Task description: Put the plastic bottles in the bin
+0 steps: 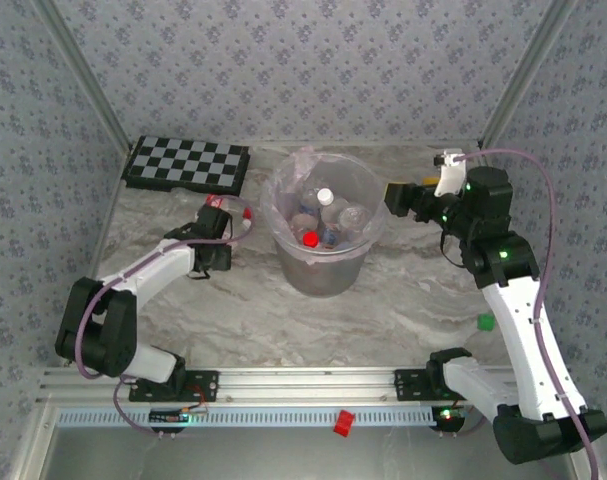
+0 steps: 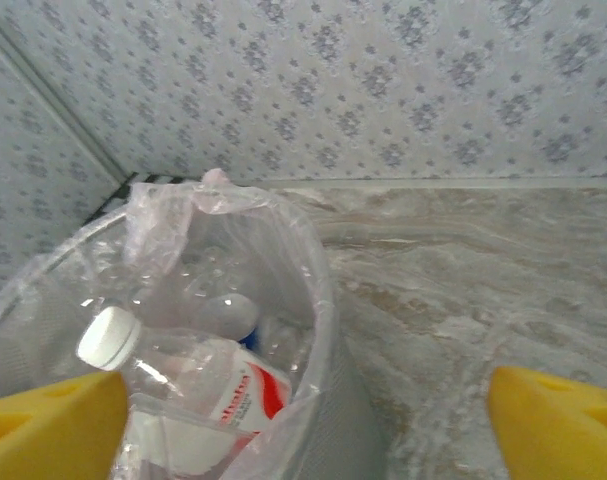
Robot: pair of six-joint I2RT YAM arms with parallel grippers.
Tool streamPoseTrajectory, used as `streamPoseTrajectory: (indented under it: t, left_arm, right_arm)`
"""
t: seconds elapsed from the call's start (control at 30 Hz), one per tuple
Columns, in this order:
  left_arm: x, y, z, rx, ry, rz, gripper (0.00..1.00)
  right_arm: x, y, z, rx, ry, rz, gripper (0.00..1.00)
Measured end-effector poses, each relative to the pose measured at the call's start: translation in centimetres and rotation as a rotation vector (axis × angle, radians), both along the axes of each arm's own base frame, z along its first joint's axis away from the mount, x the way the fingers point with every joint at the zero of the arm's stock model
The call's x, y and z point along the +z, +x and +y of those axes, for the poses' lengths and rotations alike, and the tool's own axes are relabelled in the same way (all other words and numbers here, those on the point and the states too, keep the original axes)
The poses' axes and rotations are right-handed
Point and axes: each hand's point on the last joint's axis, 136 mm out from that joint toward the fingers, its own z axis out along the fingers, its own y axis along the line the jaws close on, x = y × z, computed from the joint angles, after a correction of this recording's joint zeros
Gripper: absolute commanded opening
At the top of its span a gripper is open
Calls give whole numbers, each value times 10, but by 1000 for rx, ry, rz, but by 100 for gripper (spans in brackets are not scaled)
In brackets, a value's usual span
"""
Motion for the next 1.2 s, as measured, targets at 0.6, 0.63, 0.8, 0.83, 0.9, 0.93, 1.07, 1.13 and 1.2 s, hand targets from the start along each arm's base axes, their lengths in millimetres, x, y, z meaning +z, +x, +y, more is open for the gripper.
streamPoseTrajectory:
  t: [0.6,0.63,0.8,0.83,0.9,0.93,1.07,1.13,1.2]
  left_arm:
    - [31,-1,-4,-6,-65,-51,99]
    - [31,2,-5,-6,-69,-49,99]
    - [5,11,-12,-13,-102,31,99]
    - [-2,10,-14,-15,-104,52,97]
    - [-17,8,-17,-23,-108,101,89]
    - [-21,7,-17,-24,-108,114,85]
    - [-24,5,-18,-29,-110,130,64]
    - [-19,5,-19,-32,-112,121,57]
    - [-11,5,-21,-42,-117,110,55]
  right_arm:
    - [8,-1,26,163,157,-4,100]
    - [9,-2,27,164,158,-8,100]
    - [13,-7,28,169,156,-22,100]
    - [14,-8,28,168,154,-25,100]
    - [16,-12,26,162,149,-34,100]
    - [17,-14,25,161,146,-39,100]
    - [24,-23,27,185,138,-73,100]
    - [29,-29,32,229,148,-95,100]
    - [31,-35,41,283,159,-108,100]
